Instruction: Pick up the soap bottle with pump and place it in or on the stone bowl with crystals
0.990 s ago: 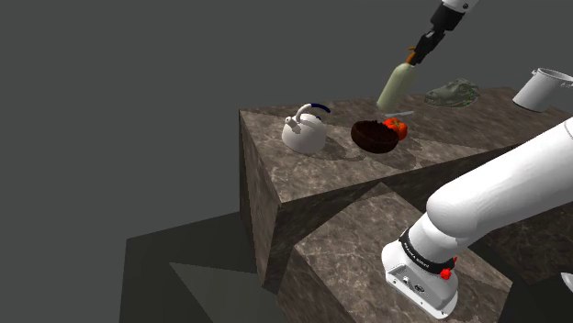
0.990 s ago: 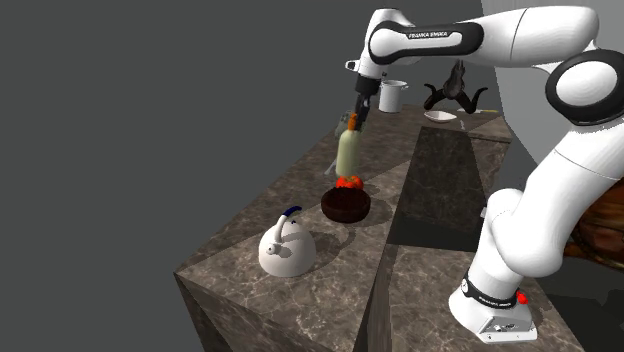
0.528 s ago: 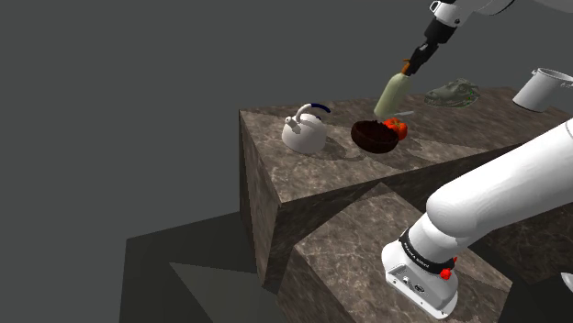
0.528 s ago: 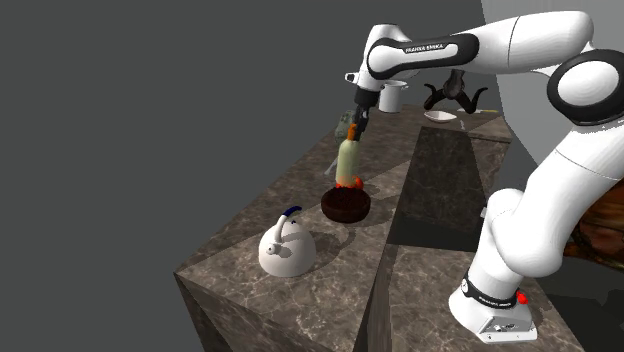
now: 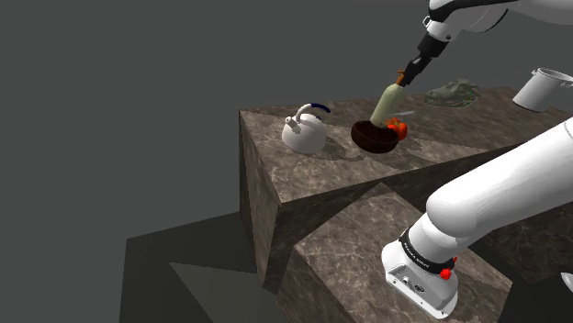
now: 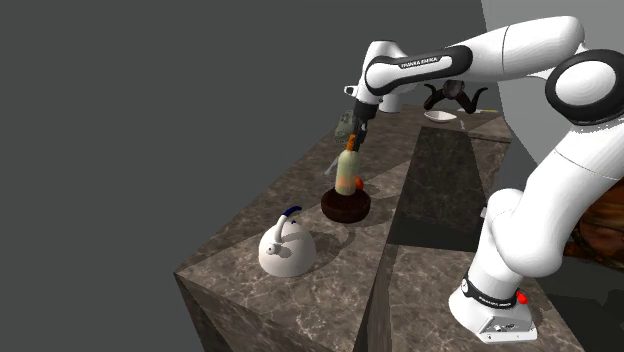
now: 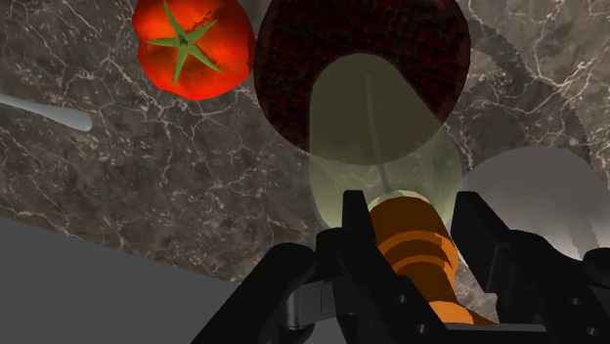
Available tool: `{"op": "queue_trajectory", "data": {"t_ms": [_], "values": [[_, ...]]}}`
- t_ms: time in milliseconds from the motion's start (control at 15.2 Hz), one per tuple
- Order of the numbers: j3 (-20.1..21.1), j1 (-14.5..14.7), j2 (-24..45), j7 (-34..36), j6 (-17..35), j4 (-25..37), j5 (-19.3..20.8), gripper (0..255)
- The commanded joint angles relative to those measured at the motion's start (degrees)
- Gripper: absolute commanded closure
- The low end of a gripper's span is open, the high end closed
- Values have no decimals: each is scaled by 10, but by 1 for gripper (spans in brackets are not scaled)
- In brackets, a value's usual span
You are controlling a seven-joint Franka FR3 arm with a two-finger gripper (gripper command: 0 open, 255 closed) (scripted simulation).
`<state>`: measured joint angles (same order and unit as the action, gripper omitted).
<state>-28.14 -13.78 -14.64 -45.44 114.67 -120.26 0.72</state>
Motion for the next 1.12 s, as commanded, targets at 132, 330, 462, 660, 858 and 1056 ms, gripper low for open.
{"op": "queue_trajectory", "data": {"t_ms": [132,330,462,660,858,1056], "values": [[-2,0,3,-2,28,-24,-1,255],[-2,0,3,-2,28,-24,-2,255],[-2,0,3,-2,28,-24,-2,255],[-2,0,3,-2,28,-24,-2,0],[-2,0,3,-2,28,-24,-2,0],[0,-1,-3,0,8,-10,1,0]]}}
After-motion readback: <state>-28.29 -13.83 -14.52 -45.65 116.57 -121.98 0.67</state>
